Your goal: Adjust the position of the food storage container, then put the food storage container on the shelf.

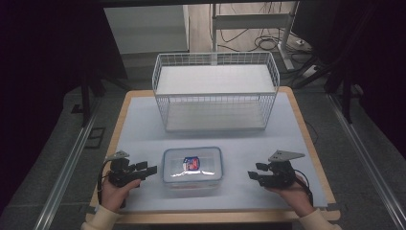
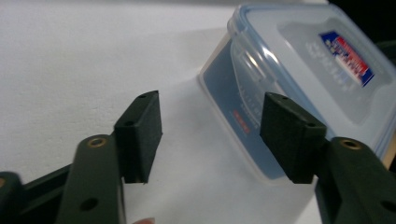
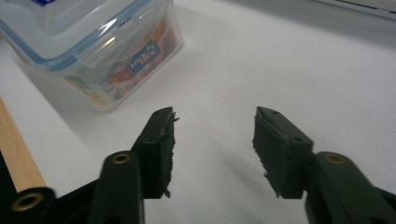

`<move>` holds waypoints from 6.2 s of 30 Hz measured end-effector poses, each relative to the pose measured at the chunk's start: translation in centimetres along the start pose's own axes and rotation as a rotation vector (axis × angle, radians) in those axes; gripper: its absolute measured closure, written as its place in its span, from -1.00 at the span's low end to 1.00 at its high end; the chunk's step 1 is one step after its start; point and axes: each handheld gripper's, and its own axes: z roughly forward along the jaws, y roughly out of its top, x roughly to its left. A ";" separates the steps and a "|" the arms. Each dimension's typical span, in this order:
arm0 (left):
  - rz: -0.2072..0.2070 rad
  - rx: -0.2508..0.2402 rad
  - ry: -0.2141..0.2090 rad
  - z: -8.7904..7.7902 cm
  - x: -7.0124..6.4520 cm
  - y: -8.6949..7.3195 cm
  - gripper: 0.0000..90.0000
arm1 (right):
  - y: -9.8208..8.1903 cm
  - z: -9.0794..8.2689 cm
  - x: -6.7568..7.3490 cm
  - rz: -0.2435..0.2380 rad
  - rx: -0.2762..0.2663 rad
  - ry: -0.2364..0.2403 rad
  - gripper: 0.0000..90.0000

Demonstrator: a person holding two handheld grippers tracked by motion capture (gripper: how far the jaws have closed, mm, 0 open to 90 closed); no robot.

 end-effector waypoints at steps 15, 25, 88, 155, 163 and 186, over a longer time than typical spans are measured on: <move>-0.093 -0.017 -0.093 0.0 -0.7 0.5 -0.55 | 2.0 1.6 1.2 0.064 -0.040 0.119 -0.54; -0.109 0.015 -0.145 0.9 -1.1 0.5 -0.61 | 3.3 3.1 2.2 0.140 -0.057 0.209 -0.57; -0.224 0.059 -0.283 3.1 -1.5 -0.1 -0.28 | 3.9 8.5 1.1 0.482 0.054 0.481 -0.07; -0.067 -0.051 -0.267 0.4 -5.0 4.1 0.09 | 7.1 2.8 1.7 0.393 -0.174 0.429 0.28; -0.017 -0.078 -0.275 0.1 -6.0 7.0 0.09 | 9.5 0.9 1.2 0.346 -0.204 0.406 0.28; 0.079 -0.120 -0.292 -0.2 -8.5 14.6 0.09 | 15.0 -3.3 -0.3 0.252 -0.259 0.331 0.26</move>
